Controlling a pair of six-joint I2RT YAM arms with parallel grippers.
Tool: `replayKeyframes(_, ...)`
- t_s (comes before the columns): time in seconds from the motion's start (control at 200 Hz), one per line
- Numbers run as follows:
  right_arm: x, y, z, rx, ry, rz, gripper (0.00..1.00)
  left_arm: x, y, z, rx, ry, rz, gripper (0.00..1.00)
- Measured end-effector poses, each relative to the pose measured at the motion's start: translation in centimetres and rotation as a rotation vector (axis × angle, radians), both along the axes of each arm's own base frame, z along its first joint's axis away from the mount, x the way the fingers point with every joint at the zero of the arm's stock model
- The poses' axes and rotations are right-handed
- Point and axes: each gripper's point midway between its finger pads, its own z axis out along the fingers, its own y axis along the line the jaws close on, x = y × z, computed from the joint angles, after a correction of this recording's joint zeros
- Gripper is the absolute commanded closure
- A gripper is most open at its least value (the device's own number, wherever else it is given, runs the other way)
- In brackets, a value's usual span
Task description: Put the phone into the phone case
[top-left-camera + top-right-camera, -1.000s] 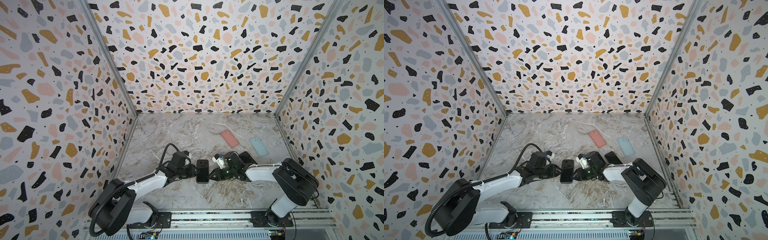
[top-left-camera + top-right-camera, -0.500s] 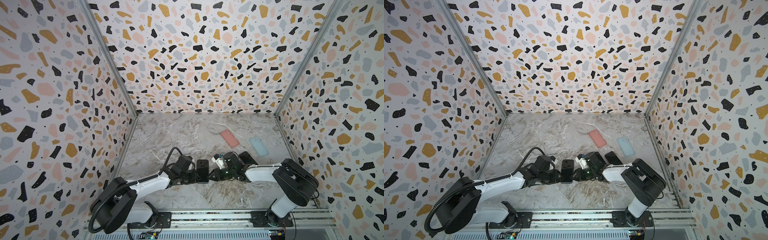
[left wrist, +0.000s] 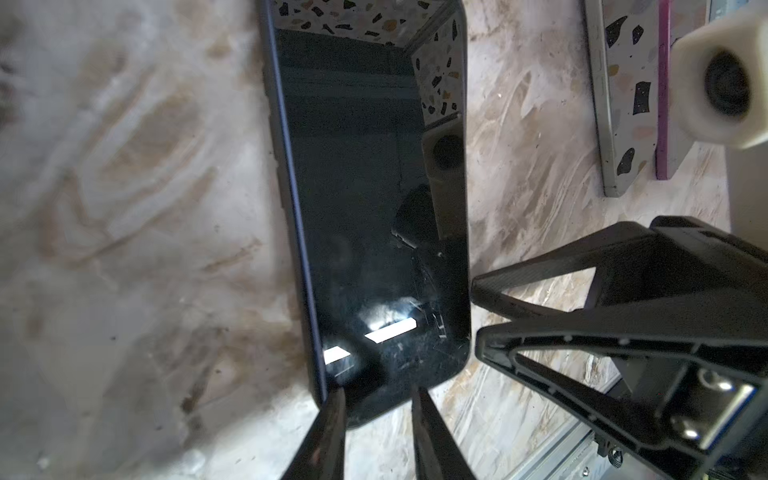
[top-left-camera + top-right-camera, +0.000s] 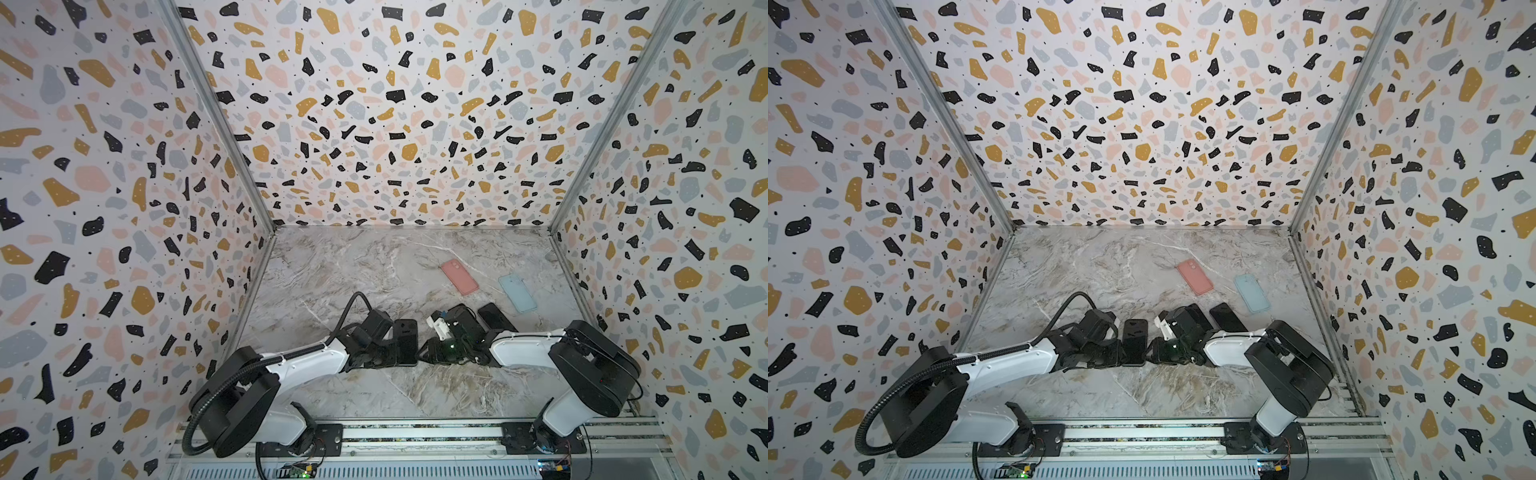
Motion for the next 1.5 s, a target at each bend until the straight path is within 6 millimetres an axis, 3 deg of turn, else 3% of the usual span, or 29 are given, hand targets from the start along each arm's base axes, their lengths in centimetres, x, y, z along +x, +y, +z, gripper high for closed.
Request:
replayKeyframes(0.195, -0.1, 0.1, 0.0, -0.004, 0.019, -0.020, 0.62, 0.2, 0.4, 0.4, 0.025, -0.009, 0.008, 0.63)
replayKeyframes(0.355, -0.1, 0.2, 0.0, -0.023, 0.022, -0.035, 0.62, 0.8, 0.7, 1.5, 0.044, -0.047, 0.016, 0.63)
replayKeyframes(0.601, -0.2, 0.3, 0.0, -0.027, 0.053, -0.078, 0.63, 0.4, 0.6, 1.2, 0.066, -0.050, 0.005, 0.63)
replayKeyframes(1.071, -0.3, 0.6, 0.2, -0.013, 0.097, -0.117, 0.64, -0.1, 0.5, 0.1, 0.103, -0.035, 0.008, 0.66)
replayKeyframes(1.502, -0.5, 0.6, -0.1, -0.019, 0.104, -0.115, 0.64, 0.2, -0.1, -0.1, 0.083, -0.030, 0.022, 0.76)
